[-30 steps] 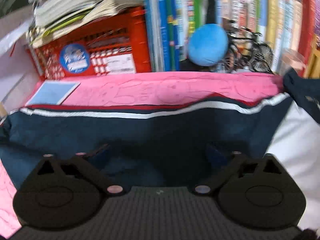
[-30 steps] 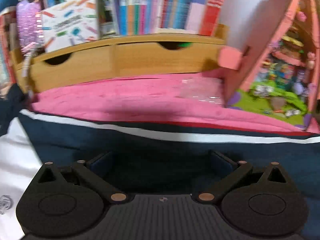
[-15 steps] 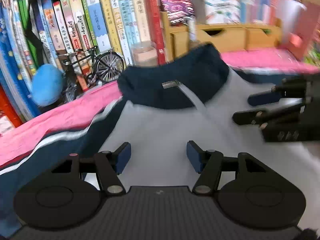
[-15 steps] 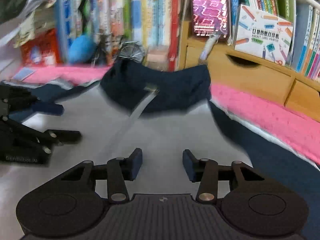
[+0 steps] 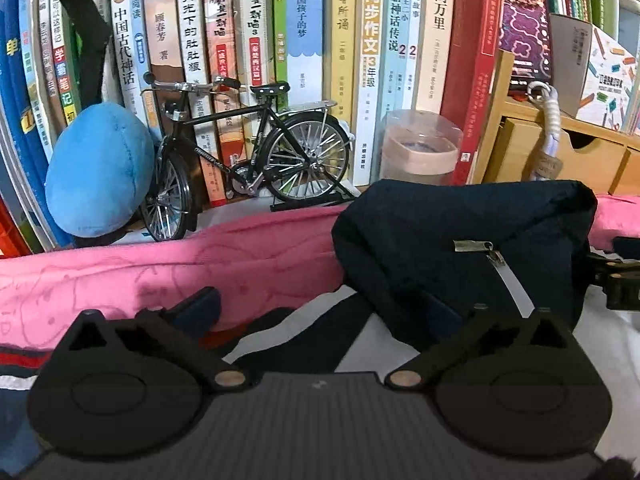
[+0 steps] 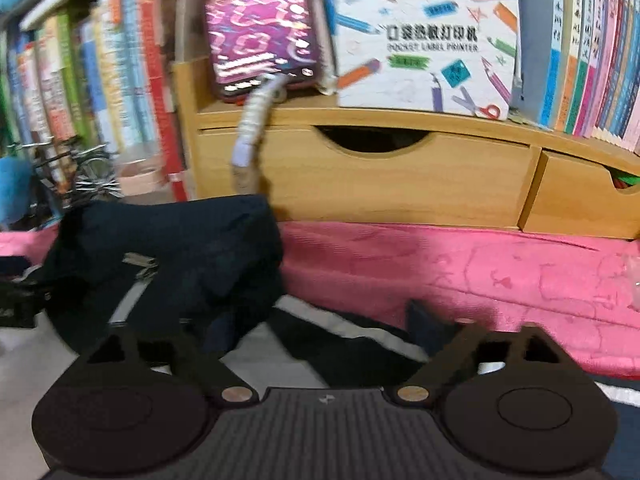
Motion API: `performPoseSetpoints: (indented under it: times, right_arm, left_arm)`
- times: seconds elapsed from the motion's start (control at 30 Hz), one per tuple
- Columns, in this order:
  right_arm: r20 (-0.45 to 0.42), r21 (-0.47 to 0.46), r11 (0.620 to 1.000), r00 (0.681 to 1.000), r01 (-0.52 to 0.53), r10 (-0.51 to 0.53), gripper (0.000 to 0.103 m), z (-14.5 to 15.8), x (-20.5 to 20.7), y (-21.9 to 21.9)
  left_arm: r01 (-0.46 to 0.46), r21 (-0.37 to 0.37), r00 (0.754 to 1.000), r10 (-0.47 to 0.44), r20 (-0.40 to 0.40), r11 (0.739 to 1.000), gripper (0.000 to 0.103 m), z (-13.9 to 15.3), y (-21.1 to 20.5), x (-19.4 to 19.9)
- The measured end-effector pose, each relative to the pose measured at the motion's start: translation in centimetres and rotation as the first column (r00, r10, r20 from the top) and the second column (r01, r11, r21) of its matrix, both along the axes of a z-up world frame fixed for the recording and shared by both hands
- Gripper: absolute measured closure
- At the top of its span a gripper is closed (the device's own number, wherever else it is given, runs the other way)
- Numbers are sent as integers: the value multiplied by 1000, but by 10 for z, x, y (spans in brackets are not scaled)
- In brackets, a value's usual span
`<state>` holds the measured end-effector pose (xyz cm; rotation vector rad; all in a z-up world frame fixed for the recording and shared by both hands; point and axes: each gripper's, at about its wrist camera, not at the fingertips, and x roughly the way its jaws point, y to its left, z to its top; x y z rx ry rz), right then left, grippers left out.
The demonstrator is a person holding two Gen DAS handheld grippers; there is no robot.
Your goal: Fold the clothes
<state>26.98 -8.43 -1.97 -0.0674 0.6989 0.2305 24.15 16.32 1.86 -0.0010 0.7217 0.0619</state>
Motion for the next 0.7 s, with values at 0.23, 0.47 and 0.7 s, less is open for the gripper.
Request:
performPoseSetpoints:
  times: [0.23, 0.47, 0.7]
  right_arm:
    - [-22, 23, 1000, 1000, 7, -6, 0, 17, -40, -7]
    - [-50, 136, 940, 945, -313, 322, 0, 43, -177, -11]
    - [120, -91, 693, 683, -715, 721, 0, 33, -397, -15]
  left_arm:
    - [40, 37, 998, -41, 45, 999, 1, 36, 16, -97]
    - [155, -12, 985, -154, 73, 988, 1, 45, 8, -245]
    - [361, -24, 923, -354, 152, 932, 1, 38, -21, -382]
